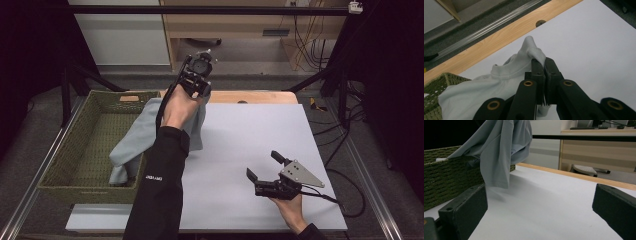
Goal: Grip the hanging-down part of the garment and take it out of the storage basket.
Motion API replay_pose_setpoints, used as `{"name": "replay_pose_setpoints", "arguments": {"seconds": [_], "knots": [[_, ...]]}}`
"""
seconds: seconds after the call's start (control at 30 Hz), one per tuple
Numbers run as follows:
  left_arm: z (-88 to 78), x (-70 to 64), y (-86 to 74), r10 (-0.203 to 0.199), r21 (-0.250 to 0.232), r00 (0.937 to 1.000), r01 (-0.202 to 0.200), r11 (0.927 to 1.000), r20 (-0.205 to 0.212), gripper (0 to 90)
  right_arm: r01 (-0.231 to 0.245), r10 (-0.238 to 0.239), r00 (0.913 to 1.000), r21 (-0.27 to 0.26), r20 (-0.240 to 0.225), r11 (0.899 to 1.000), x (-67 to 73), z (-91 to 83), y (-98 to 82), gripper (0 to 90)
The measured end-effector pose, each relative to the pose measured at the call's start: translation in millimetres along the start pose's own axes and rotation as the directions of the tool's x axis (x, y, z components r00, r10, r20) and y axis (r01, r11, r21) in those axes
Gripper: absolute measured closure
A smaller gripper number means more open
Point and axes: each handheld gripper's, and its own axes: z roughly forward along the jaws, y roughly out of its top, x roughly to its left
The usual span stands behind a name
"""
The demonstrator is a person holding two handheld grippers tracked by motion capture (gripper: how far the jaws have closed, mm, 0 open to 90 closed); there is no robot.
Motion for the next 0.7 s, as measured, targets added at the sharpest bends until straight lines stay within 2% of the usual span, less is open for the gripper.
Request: {"name": "replay_pose_setpoints", "arguments": {"seconds": [0.03,0.07,0.1,0.2,0.23,0.33,0.37,0.53,0.7], "knots": [[0.0,0.3,0.0,-0.002,0.0,1.0,0.002,1.0,0.002,87.0,0.0,0.0,1.0,0.0,0.0,1.0,0.0,0.0,0.0,0.5],[0.0,0.4,0.0,-0.003,0.0,1.0,0.003,1.0,-0.001,87.0,0.027,-0.027,0.9996,-0.014,0.001,1.0,-1.8,1.0,-0.6,0.5],[0.0,0.7,0.2,-0.004,0.0,1.0,0.004,1.0,0.0,87.0,0.001,-0.001,1.0,-0.005,0.003,1.0,-0.3,0.6,0.1,0.5],[-0.3,0.8,0.4,-0.004,0.001,1.0,0.004,1.0,0.002,87.0,-0.016,0.016,0.9999,-0.001,-0.003,1.0,0.0,0.4,1.2,0.5],[-0.6,0.6,0.4,-0.003,0.0,1.0,0.003,1.0,-0.001,87.0,0.008,-0.008,1.0,-0.004,-0.003,1.0,-2.7,0.5,1.8,0.5],[-1.7,0.2,0.1,0.001,-0.001,1.0,-0.001,1.0,0.001,87.0,-0.013,0.013,0.9999,-0.019,-0.005,1.0,-2.6,1.6,3.4,0.5],[-2.0,0.2,0.0,-0.002,0.0,1.0,0.002,1.0,0.004,87.0,-0.007,0.007,1.0,-0.018,0.007,1.0,-2.3,2.7,5.3,0.5],[-4.2,2.1,-0.5,0.001,-0.003,1.0,-0.001,1.0,0.001,87.0,0.006,-0.006,1.0,-0.022,-0.004,1.0,-1.9,8.3,9.7,0.5],[-5.0,2.2,-0.6,0.004,0.001,1.0,-0.004,1.0,0.002,87.0,-0.006,0.006,1.0,-0.021,-0.003,1.0,0.7,14.3,14.5,0.5]]}}
